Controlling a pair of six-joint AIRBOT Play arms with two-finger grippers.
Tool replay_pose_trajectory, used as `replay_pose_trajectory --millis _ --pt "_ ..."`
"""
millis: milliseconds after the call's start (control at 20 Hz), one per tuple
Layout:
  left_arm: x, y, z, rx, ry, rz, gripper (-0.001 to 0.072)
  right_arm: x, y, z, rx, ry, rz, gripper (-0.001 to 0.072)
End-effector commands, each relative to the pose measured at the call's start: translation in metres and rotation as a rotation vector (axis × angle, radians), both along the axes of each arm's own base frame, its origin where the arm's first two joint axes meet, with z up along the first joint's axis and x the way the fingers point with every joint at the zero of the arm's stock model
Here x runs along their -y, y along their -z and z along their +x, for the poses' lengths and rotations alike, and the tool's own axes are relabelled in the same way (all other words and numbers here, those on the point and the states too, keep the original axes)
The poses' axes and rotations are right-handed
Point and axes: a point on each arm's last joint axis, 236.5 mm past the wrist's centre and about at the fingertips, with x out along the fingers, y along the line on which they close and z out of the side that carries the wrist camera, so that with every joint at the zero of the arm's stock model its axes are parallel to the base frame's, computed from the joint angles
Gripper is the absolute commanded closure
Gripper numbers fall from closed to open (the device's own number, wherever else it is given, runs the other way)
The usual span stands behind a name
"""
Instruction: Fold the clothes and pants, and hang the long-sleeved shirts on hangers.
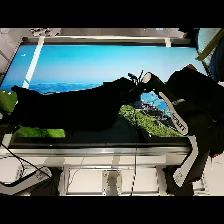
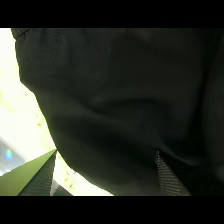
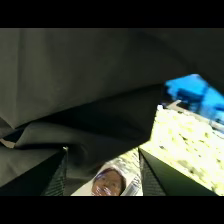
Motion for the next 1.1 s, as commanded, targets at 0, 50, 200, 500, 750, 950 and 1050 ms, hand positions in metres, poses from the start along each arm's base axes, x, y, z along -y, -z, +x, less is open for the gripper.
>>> replay_pose_trajectory --millis 0,50,200,500,750,950,1050 --pt "-0.001 0.000 0.001 0.002 -0.001 0.002 0.0011 -0.009 0.005 -0.001 0.003 -0.006 0.001 0.0258" --pt "-0.001 0.001 0.000 0.002 -0.001 0.001 0.0011 -0.009 0.006 -0.001 0.005 -0.004 0.001 0.0263" --pt "-0.001 0.001 0.000 0.001 -0.001 0.001 0.0030 -0.010 0.010 0.004 0.013 0.014 0.002 0.0265" --pt "-0.005 -0.011 0.007 0.021 0.017 0.025 0.0691 -0.015 -0.025 0.029 0.092 0.005 0.035 0.0706" --pt "-0.018 -0.108 0.021 0.179 0.044 0.171 0.0691 -0.009 -0.166 0.010 0.182 -0.218 0.066 0.0707" --pt "-0.017 -0.181 0.006 0.289 0.076 0.335 0.0692 -0.028 -0.276 -0.032 0.404 -0.289 0.107 0.0706" --pt "-0.008 -0.179 -0.004 0.259 0.081 0.310 0.0692 -0.030 -0.267 -0.038 0.432 -0.289 0.034 0.0691"
